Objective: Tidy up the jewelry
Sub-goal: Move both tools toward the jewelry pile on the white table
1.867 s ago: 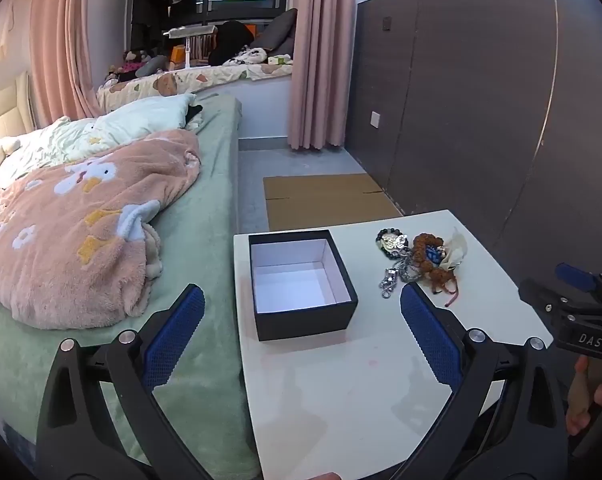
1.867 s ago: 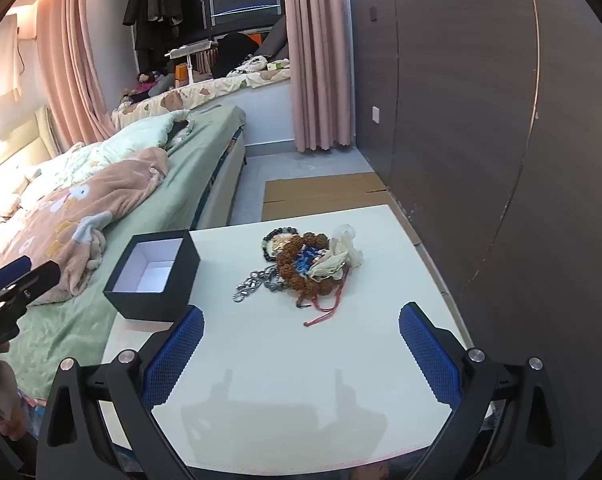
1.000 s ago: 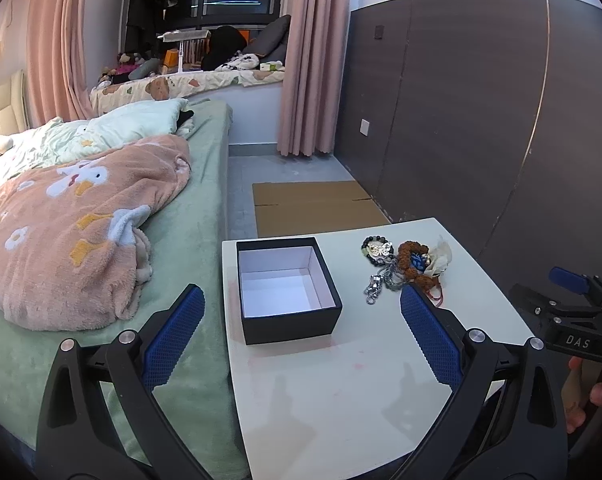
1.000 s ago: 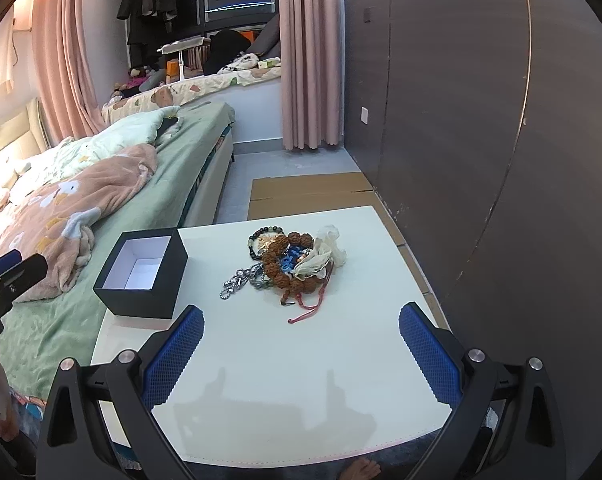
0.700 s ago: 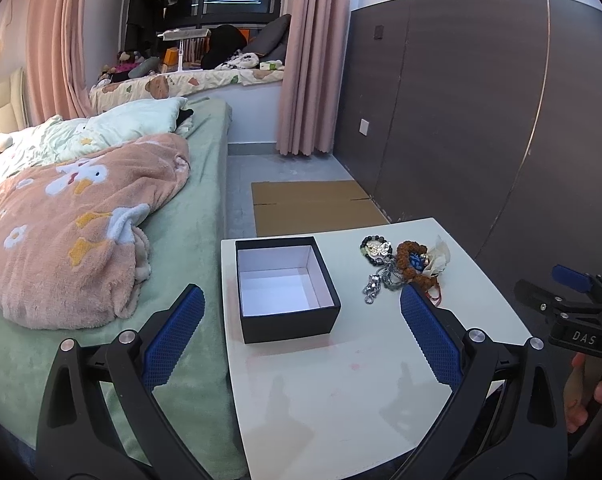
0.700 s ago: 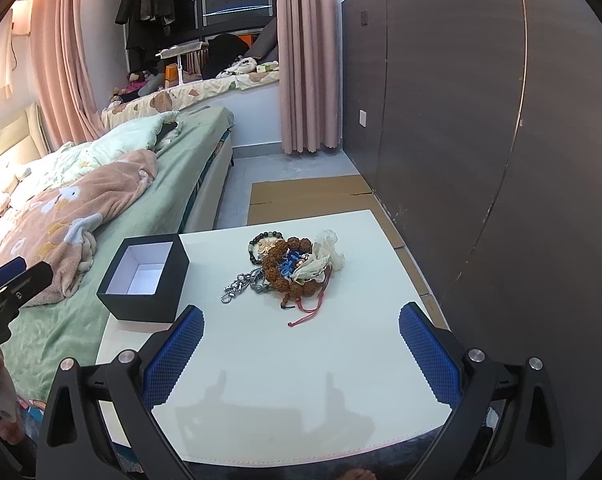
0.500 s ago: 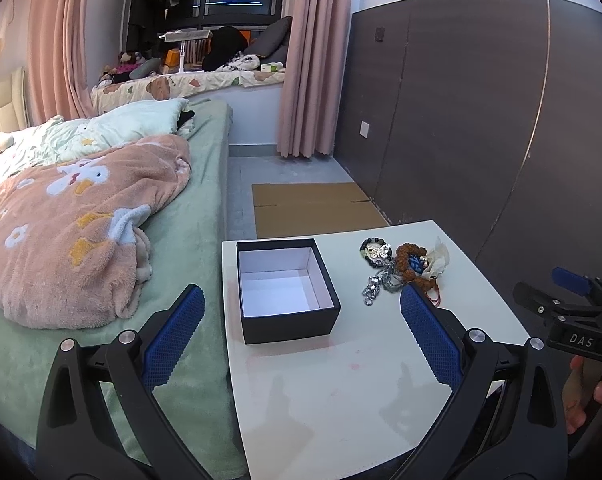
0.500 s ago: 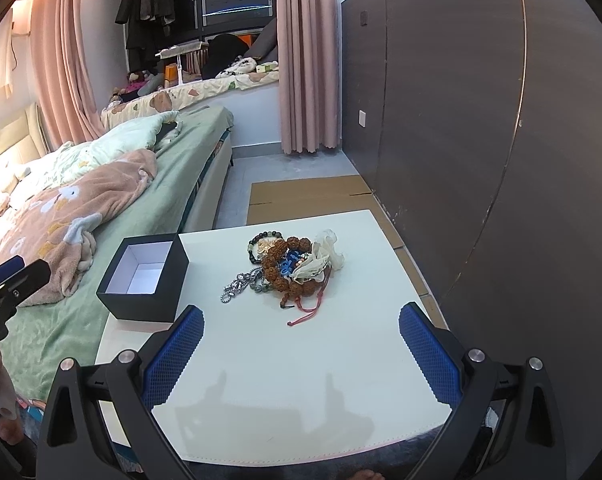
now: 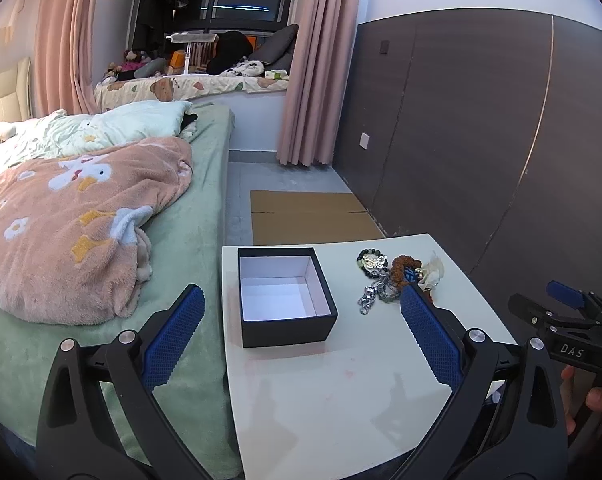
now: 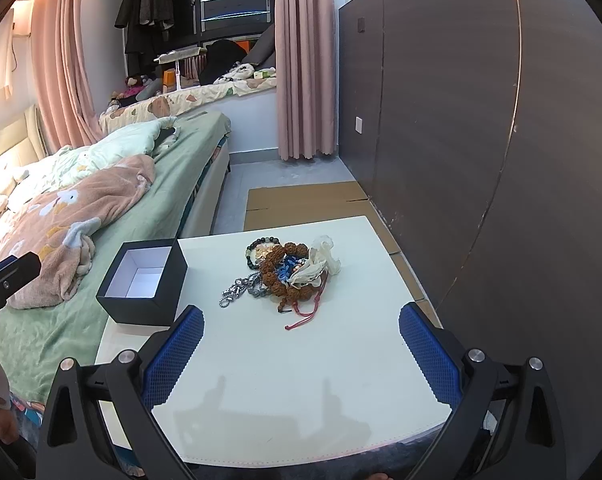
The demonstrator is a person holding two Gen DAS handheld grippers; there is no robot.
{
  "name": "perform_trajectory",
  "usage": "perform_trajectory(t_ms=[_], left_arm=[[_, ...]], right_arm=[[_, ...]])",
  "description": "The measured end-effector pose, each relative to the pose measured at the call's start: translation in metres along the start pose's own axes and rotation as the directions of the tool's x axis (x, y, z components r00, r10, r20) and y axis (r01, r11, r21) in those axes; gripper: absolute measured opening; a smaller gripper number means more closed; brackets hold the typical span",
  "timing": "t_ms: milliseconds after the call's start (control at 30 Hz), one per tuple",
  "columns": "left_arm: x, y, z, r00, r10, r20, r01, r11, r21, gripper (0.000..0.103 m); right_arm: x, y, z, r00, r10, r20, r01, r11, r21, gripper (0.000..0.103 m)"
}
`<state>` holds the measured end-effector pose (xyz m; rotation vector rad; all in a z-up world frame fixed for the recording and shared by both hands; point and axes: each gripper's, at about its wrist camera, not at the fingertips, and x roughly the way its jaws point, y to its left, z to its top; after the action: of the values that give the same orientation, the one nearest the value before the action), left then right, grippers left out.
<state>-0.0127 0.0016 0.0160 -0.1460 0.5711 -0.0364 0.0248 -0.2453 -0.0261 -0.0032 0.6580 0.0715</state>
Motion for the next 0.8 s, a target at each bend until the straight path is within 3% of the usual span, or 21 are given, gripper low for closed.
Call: perform_trajectory(t_ms=[800], left_arm=[[0.015, -0.006, -0.001, 0.998, -0.054, -0.035, 0.052, 0.998, -0.039, 0.098]], right_arm=[[0.009, 0.000, -0.004, 1.000, -0.010, -0.022, 0.010, 1.000, 0.003, 0.096]])
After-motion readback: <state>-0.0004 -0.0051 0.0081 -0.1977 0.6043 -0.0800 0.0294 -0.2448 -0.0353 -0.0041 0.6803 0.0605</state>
